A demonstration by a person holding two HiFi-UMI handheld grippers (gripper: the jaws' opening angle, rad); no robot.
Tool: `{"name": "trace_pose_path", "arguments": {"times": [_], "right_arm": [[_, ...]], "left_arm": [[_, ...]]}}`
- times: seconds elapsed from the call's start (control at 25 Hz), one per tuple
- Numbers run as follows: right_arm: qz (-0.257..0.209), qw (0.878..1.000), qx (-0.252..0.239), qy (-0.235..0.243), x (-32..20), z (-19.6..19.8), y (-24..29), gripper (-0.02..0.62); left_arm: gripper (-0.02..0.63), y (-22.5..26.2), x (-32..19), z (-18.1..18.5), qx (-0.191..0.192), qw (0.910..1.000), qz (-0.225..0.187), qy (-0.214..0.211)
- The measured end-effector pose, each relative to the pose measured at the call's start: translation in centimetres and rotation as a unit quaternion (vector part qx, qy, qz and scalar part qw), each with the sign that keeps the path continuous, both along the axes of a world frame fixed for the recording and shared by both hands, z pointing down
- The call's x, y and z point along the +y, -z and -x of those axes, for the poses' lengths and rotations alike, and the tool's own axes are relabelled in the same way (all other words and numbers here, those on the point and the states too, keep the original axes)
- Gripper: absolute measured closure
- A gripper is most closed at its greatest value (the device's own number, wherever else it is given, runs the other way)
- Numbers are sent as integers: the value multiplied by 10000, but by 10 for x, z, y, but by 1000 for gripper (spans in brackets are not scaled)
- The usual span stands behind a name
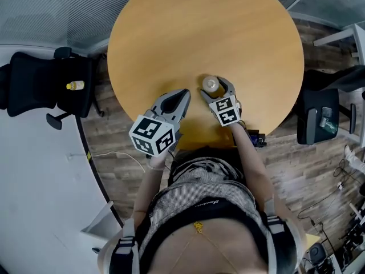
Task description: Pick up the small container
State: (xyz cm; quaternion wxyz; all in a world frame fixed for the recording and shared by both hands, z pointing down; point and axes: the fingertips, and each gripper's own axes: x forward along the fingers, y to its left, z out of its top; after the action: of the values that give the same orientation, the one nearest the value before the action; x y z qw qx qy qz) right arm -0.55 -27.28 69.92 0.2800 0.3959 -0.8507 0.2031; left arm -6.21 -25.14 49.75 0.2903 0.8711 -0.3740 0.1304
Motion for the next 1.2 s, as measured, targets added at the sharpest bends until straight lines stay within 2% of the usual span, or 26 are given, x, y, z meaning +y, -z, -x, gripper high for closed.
{"name": "trace_pose_path", "arguments": {"times": [0.2, 0.56, 0.88, 1.2], "right_arm": [[-280, 9996, -52, 23, -7, 4, 1, 258], [-426, 9990, -16, 135, -10, 8, -5, 259], [-517, 9980, 84, 356, -11, 7, -3, 259], [-421, 9983, 159, 370, -8, 5, -6, 259]], "left_arm": [[601, -1, -1, -2, 2, 10000, 15, 16], [601, -1, -5, 0, -3, 10000, 6, 32], [601, 2, -1, 0, -5, 10000, -38, 59], [601, 8, 2, 5, -18, 9998, -128, 143]]}}
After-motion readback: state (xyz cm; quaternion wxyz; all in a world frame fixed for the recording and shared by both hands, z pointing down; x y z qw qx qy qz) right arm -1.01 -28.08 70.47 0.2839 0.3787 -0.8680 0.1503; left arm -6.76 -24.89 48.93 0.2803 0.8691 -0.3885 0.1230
